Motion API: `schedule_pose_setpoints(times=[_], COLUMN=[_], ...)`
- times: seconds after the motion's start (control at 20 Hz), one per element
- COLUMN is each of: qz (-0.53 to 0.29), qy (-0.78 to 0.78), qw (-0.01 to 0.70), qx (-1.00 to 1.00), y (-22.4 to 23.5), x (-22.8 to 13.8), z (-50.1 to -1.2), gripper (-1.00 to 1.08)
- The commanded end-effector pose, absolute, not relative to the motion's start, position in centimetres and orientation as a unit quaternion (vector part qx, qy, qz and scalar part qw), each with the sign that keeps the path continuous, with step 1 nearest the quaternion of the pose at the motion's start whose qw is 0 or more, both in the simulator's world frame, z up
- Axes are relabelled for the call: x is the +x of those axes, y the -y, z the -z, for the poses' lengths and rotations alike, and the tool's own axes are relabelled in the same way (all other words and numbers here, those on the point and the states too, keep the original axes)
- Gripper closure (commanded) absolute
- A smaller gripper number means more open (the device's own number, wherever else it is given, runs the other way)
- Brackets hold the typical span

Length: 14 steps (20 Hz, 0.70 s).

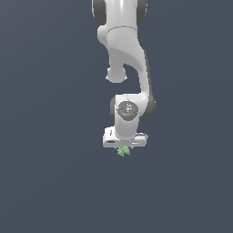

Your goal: Pick up the object and move it to a goal position.

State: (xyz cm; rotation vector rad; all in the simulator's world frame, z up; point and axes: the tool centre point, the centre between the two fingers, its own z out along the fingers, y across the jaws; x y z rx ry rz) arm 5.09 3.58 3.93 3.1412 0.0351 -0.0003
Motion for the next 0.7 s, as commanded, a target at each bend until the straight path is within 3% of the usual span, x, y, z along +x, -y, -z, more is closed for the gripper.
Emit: schedule_pose_setpoints(times=[0.0,0.65], qz=[0.0,0.0], qy=[-0.011,-0.011], qw=[0.0,0.0], qx=[1.0,1.0], y=[-3.6,-3.0], x=[5.1,4.8], z=[-3.9,-5.1], gripper=[1.08,1.08])
